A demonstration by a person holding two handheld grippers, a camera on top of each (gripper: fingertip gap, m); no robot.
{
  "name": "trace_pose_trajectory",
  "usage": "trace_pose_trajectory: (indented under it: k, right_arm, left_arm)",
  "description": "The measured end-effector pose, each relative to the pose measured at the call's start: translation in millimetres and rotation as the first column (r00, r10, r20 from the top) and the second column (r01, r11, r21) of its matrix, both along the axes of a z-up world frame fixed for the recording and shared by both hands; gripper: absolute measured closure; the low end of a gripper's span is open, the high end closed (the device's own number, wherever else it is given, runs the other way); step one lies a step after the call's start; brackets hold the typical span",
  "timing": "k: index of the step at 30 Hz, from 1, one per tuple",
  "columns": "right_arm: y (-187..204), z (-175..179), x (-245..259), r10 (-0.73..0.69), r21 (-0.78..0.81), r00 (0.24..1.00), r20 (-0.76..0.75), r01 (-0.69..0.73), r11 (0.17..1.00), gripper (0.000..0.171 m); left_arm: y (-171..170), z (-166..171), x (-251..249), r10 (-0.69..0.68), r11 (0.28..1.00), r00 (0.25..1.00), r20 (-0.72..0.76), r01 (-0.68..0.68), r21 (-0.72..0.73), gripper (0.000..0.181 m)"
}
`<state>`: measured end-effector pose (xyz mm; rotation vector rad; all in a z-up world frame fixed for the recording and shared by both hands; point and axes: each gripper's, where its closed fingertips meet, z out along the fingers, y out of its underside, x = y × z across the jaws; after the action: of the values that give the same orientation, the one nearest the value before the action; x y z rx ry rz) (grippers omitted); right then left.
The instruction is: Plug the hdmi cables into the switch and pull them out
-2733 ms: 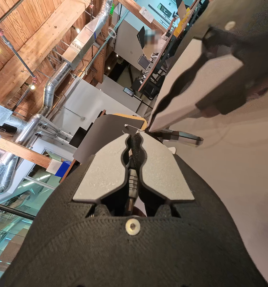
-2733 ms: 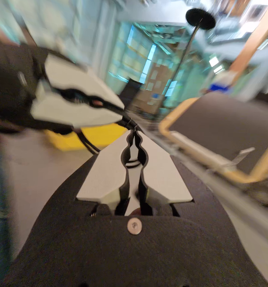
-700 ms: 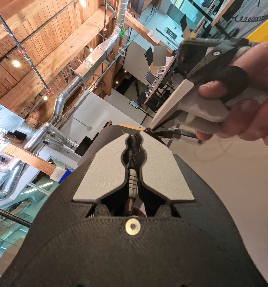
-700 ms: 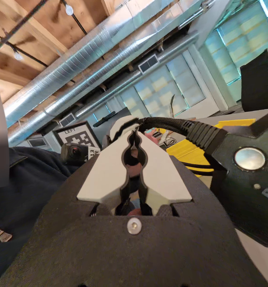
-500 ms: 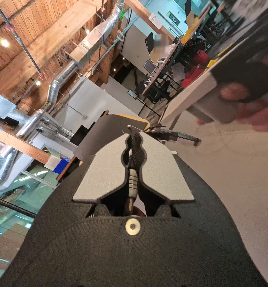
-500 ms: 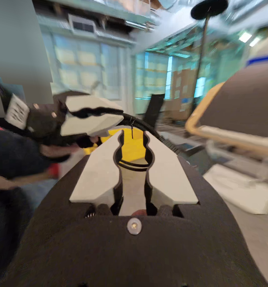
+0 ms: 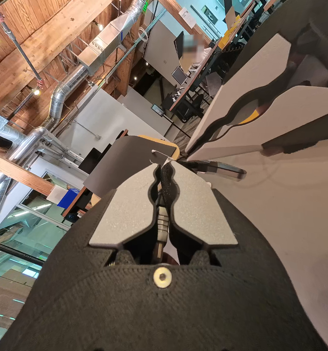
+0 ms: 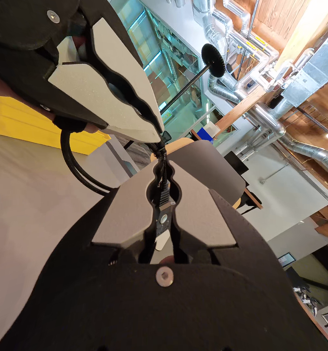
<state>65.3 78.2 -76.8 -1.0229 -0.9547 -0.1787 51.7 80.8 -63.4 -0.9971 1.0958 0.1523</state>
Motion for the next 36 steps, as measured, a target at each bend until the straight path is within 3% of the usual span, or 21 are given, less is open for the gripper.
trace_pose_trajectory:
  k: [12,17,21,29,36]
  right_arm:
    - [2.1,-3.3,-1.1,-0.009,0.001,1.0,0.012,0.009,1.0,0.171]
    - [1.5,0.8,1.8,0.085,-0.127,0.984,-0.157,-0.105,0.986,0.171]
    - [2.2,2.9,5.1,0.16,-0.245,0.929,-0.333,-0.25,0.937,0.171]
    - [3.5,-2.4,-4.7,0.066,-0.106,0.993,-0.1,-0.077,0.991,0.162]
    - [5.4,-3.5,-3.1,0.023,-0.07,0.998,-0.057,-0.027,0.997,0.171]
  left_arm:
    - [1.0,-3.9,1.7,-0.001,1.0,1.0,-0.005,0.001,-0.01,0.176]
    - [0.4,-2.6,1.2,0.001,1.0,1.0,-0.007,-0.001,0.009,0.176]
    - [1.2,-1.9,-0.6,0.0,1.0,1.0,-0.006,0.0,0.015,0.176]
    - [1.2,-3.6,1.2,0.0,1.0,1.0,-0.008,0.0,0.006,0.175]
    - [-0.4,-4.5,2.2,-0.004,1.0,1.0,-0.009,0.004,0.005,0.176]
